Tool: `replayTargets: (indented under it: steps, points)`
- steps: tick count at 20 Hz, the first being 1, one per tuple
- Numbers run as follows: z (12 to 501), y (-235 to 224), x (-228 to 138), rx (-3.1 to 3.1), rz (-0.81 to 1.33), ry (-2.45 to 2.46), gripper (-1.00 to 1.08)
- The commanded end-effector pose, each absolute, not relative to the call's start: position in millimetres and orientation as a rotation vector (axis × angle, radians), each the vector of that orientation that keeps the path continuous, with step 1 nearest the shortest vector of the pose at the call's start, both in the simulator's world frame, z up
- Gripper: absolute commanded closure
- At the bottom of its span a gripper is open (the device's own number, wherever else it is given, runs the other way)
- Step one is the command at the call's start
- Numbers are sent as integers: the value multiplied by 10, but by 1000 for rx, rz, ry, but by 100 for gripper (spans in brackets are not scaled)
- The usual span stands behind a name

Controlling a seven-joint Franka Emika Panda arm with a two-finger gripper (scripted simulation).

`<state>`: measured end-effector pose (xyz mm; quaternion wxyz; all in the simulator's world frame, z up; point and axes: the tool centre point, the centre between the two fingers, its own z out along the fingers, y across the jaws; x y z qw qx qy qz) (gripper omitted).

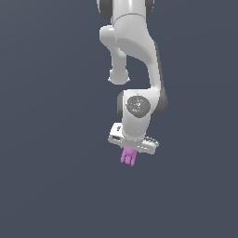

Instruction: Pick up the object and move it to a goal position.

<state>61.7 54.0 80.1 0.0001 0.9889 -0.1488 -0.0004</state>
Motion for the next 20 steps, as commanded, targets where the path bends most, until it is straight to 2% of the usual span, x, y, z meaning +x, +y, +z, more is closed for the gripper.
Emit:
replayTargets:
  steps: [1, 9, 20]
  points:
    - [827, 543, 615, 3107, 0, -467, 108]
    - [1161, 581, 546, 3107, 0, -467, 108]
    - [2163, 693, 359, 3107, 0, -468, 108]
